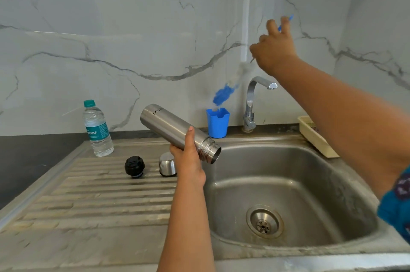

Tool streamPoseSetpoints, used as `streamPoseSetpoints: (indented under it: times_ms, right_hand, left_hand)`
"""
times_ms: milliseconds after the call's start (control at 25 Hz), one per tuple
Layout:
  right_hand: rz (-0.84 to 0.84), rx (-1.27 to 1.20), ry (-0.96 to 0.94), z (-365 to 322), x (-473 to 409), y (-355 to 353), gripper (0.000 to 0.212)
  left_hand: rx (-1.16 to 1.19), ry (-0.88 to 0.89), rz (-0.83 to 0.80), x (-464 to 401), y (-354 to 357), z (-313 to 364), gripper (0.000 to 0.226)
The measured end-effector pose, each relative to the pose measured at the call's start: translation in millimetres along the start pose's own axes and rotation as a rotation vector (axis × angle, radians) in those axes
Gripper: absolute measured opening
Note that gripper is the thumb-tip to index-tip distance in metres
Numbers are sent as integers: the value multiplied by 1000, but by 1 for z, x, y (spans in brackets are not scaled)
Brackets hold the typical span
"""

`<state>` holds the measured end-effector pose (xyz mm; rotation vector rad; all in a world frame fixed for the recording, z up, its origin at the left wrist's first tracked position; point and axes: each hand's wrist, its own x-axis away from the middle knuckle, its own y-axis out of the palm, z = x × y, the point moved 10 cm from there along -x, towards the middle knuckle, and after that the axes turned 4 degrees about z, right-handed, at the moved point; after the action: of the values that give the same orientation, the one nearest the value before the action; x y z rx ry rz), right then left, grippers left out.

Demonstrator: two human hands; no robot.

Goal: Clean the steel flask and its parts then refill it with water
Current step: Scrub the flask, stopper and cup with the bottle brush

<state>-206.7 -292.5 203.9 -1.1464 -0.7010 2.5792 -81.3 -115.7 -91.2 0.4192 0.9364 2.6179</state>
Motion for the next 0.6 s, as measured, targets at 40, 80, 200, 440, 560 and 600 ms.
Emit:
streamPoseSetpoints:
  times_ms: [40, 80, 200, 440, 560, 600]
  right_hand:
    - [-61, -46, 78, 13, 15, 5, 25]
    - [-128, -108, 152, 24, 33, 11, 24]
    - [-323, -465, 328, 35, 117, 55, 24]
    - [-430, -1394, 332, -43, 287, 78, 8]
    - [-236, -1499, 334, -36, 270, 59, 25]
    - [-201, -1527, 302, -38, 261, 52, 36]
  left_hand:
    - [-27, 4, 4, 1, -2, 0, 69]
    - [-54, 16, 6, 1, -2, 1, 68]
    - [-104, 33, -12, 10, 1, 4, 58]
    - [-177, -51, -86, 23, 7, -4, 50]
    - [-292, -94, -162, 32, 12, -13, 49]
    - [-342, -69, -188, 34, 16, -14, 47]
